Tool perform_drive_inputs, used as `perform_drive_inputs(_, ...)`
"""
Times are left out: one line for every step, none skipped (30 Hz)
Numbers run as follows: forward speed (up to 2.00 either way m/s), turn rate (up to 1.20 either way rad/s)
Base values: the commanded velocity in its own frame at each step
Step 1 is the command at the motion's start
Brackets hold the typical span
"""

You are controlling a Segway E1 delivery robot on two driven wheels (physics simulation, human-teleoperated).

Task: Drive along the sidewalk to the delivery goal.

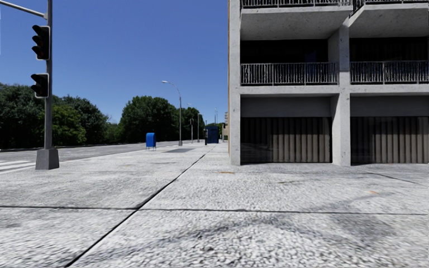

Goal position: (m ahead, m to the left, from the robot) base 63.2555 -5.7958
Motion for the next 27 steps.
perform_drive_inputs(1.30, 0.00)
perform_drive_inputs(1.30, 0.00)
perform_drive_inputs(1.30, 0.00)
perform_drive_inputs(1.30, 0.00)
perform_drive_inputs(1.30, 0.00)
perform_drive_inputs(1.30, 0.00)
perform_drive_inputs(1.31, 0.00)
perform_drive_inputs(1.31, 0.00)
perform_drive_inputs(1.31, 0.00)
perform_drive_inputs(1.31, 0.00)
perform_drive_inputs(1.31, 0.00)
perform_drive_inputs(1.31, 0.00)
perform_drive_inputs(1.31, 0.00)
perform_drive_inputs(1.31, 0.00)
perform_drive_inputs(1.31, 0.00)
perform_drive_inputs(1.31, 0.00)
perform_drive_inputs(1.31, 0.00)
perform_drive_inputs(1.32, 0.00)
perform_drive_inputs(1.32, 0.00)
perform_drive_inputs(1.32, 0.00)
perform_drive_inputs(1.32, 0.00)
perform_drive_inputs(1.32, 0.00)
perform_drive_inputs(1.32, 0.00)
perform_drive_inputs(1.32, 0.00)
perform_drive_inputs(1.47, 0.00)
perform_drive_inputs(2.00, 0.00)
perform_drive_inputs(2.00, 0.00)
